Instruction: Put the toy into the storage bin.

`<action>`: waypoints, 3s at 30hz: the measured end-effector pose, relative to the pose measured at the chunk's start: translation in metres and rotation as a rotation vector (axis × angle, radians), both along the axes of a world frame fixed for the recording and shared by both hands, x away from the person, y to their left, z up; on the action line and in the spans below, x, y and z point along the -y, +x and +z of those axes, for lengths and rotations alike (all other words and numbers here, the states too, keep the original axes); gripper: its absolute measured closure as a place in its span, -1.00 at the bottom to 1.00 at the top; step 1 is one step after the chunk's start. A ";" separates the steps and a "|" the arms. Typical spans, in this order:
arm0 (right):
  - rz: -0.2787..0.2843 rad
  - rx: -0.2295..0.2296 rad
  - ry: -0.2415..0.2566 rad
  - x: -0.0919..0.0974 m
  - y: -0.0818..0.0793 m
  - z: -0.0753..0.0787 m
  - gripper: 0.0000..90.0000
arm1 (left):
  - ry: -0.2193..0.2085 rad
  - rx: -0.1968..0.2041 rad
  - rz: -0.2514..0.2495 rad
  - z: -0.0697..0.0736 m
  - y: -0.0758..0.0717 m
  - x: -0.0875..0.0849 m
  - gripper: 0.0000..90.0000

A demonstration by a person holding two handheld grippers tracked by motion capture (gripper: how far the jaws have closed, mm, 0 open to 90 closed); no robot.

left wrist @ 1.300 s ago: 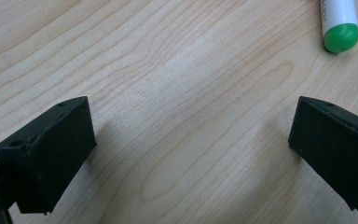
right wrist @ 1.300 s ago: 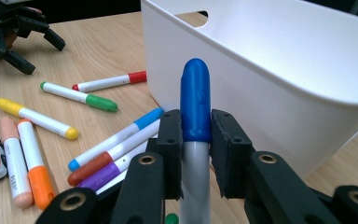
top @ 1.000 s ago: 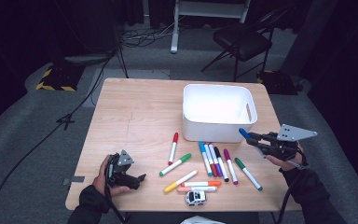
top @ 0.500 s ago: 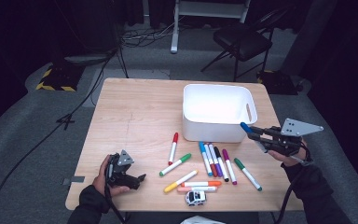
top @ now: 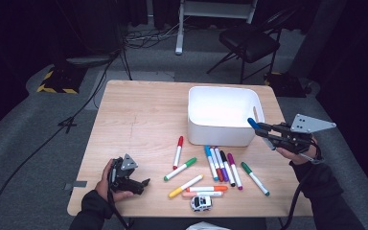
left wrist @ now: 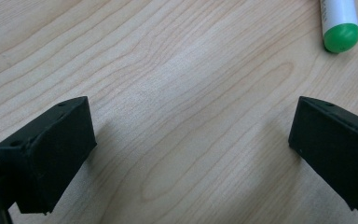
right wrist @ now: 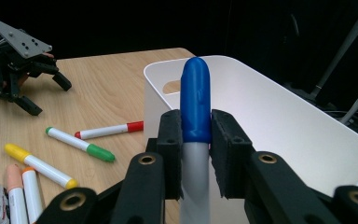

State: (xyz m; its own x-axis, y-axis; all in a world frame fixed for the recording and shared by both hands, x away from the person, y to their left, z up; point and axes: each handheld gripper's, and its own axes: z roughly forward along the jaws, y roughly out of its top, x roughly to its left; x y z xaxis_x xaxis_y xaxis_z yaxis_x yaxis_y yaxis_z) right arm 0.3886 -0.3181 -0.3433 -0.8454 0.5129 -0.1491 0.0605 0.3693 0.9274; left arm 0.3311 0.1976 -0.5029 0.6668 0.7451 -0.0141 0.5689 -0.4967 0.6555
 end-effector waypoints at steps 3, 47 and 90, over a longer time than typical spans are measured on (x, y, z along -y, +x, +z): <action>0.003 0.003 -0.005 -0.003 0.002 0.003 0.67 | 0.000 0.001 0.001 0.000 0.000 0.000 -0.99; -0.046 -0.007 -0.108 -0.042 0.077 0.020 0.67 | 0.000 0.001 0.000 0.000 0.000 0.000 -0.99; 0.039 -0.123 -0.319 -0.050 0.104 -0.022 0.66 | -0.001 0.003 0.001 0.000 0.000 0.000 -0.98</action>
State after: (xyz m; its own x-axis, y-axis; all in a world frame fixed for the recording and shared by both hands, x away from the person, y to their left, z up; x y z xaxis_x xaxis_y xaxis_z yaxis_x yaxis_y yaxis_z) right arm 0.4926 -0.2685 -0.3658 -0.8851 0.4238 -0.1924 0.1450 0.6439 0.7512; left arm 0.3308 0.1975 -0.5031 0.6658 0.7460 -0.0134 0.5679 -0.4950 0.6576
